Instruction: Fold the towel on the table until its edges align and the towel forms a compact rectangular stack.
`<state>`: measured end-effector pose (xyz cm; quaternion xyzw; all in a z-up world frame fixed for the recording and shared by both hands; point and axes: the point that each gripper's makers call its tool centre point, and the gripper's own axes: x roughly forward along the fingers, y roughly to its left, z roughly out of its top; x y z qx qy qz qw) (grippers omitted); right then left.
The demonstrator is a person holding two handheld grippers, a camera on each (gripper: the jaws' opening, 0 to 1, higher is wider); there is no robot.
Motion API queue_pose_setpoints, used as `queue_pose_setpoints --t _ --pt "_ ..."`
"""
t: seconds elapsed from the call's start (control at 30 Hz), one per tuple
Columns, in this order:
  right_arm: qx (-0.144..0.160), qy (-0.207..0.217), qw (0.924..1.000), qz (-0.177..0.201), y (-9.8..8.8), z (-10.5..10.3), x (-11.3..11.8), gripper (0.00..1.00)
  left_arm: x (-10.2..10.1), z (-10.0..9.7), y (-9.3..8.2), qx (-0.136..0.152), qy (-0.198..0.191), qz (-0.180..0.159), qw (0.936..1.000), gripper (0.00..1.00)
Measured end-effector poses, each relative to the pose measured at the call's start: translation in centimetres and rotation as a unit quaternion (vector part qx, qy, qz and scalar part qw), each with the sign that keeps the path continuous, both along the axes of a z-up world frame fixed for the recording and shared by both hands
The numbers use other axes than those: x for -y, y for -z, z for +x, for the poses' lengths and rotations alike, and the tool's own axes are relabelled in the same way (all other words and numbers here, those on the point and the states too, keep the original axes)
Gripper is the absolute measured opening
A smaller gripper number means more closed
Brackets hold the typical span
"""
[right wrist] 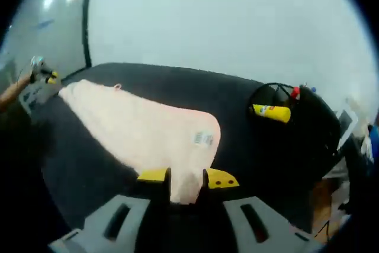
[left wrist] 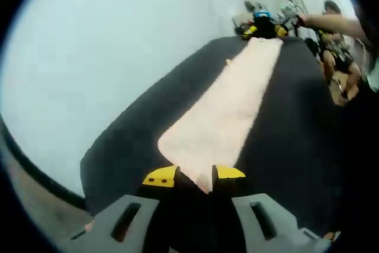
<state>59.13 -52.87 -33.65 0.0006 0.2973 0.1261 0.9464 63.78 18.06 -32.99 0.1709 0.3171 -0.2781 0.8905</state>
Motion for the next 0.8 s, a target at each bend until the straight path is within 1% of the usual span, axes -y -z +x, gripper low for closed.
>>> queue_pose_setpoints --t 0.03,0.07,0.1,0.13,0.17,0.2,0.23,0.27,0.3,0.33,0.37,0.4,0.43,0.47,0.5,0.53,0.57,0.6,0.63,0.67,0.7,0.73,0.77,0.8 --pt "-0.015 0.011 0.9996 0.020 0.0 0.2 -0.4 0.21 -0.4 0.2 0.3 -0.025 -0.026 -0.018 0.9992 0.19" --pt "-0.045 0.024 0.9976 0.047 0.3 0.2 -0.9 0.23 0.3 0.4 0.3 -0.031 -0.009 -0.045 0.9985 0.20" --pt "-0.065 0.033 0.9962 0.049 0.8 0.5 -1.1 0.27 1.0 0.6 0.1 -0.030 0.001 -0.069 0.9972 0.20" --pt "-0.065 0.026 0.9969 0.038 1.1 1.0 -1.5 0.29 0.7 0.9 0.5 -0.053 -0.020 -0.079 0.9953 0.20" --pt "-0.076 0.038 0.9964 0.005 1.9 1.3 -1.2 0.30 0.5 0.6 1.0 -0.068 -0.039 -0.079 0.9938 0.21" --pt "-0.080 0.063 0.9947 -0.015 2.4 1.9 -0.6 0.29 0.2 1.1 1.4 -0.072 -0.041 -0.074 0.9939 0.24" --pt "-0.086 0.073 0.9934 -0.020 2.8 2.2 -0.4 0.27 0.0 1.3 2.0 -0.088 -0.057 -0.075 0.9916 0.26" --pt "-0.111 0.103 0.9881 -0.026 3.7 2.6 0.3 0.26 0.0 1.8 2.1 -0.100 -0.066 -0.092 0.9885 0.26" --pt "-0.129 0.133 0.9825 -0.018 4.2 3.0 1.2 0.24 0.2 2.4 2.2 -0.114 -0.082 -0.117 0.9831 0.25" --pt "-0.128 0.132 0.9828 0.004 4.3 3.5 1.1 0.20 0.4 2.7 2.5 -0.133 -0.089 -0.135 0.9778 0.23" --pt "-0.127 0.128 0.9834 0.022 4.4 3.9 0.8 0.19 0.3 3.7 2.8 -0.153 -0.090 -0.145 0.9734 0.22" --pt "-0.135 0.128 0.9809 0.056 4.8 4.1 0.4 0.20 0.6 3.0 3.3 -0.168 -0.094 -0.144 0.9708 0.21" --pt "-0.157 0.145 0.9734 0.081 5.4 4.0 0.6 0.20 1.0 1.8 3.9 -0.176 -0.096 -0.135 0.9703 0.19" --pt "-0.168 0.151 0.9689 0.101 5.8 4.1 0.7 0.21 1.4 0.7 4.6 -0.197 -0.102 -0.140 0.9650 0.13" --pt "-0.172 0.151 0.9673 0.108 6.1 4.2 0.8 0.23 1.7 0.3 5.0 -0.209 -0.110 -0.153 0.9596 0.11" --pt "-0.169 0.149 0.9693 0.098 6.4 4.3 1.2 0.24 1.1 1.2 5.5 -0.213 -0.108 -0.157 0.9582 0.11" --pt "-0.174 0.152 0.9691 0.087 6.7 4.0 1.4 0.26 1.0 1.3 5.8 -0.214 -0.109 -0.157 0.9580 0.12" --pt "-0.175 0.152 0.9704 0.068 6.9 3.7 1.9 0.28 1.0 1.4 5.9 -0.211 -0.114 -0.157 0.9581 0.12" --pt "-0.170 0.145 0.9729 0.059 6.8 3.9 2.2 0.28 1.1 1.1 6.0 -0.210 -0.112 -0.157 0.9583 0.12" --pt "-0.170 0.145 0.9718 0.076 6.8 4.0 2.5 0.28 1.3 0.9 6.1 -0.211 -0.109 -0.157 0.9586 0.14" --pt "-0.180 0.143 0.9681 0.100 7.0 3.8 2.1 0.28 1.4 0.7 6.3 -0.215 -0.110 -0.154 0.9582 0.17" --pt "-0.172 0.140 0.9695 0.104 6.8 4.0 2.3 0.29 1.1 0.3 6.8 -0.224 -0.109 -0.136 0.9589 0.21" --pt "-0.176 0.145 0.9671 0.112 6.8 4.0 2.5 0.29 1.1 -0.1 7.3 -0.235 -0.113 -0.125 0.9572 0.28" --pt "-0.177 0.145 0.9662 0.119 6.8 4.1 2.5 0.28 1.6 -0.5 7.5 -0.245 -0.106 -0.132 0.9545 0.32"
